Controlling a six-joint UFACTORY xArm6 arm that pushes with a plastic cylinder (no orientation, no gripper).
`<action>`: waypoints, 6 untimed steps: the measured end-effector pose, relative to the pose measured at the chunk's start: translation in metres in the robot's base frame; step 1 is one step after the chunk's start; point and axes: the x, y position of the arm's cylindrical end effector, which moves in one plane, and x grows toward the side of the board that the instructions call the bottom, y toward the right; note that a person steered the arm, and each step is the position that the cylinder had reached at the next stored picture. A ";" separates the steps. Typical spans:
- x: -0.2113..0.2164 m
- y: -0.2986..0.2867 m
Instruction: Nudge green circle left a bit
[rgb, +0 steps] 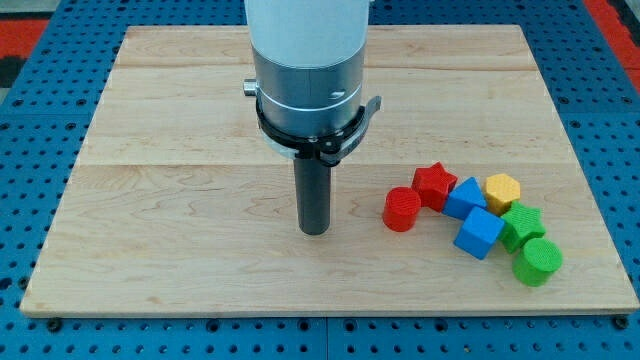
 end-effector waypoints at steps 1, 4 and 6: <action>0.001 0.000; 0.090 0.091; 0.089 0.204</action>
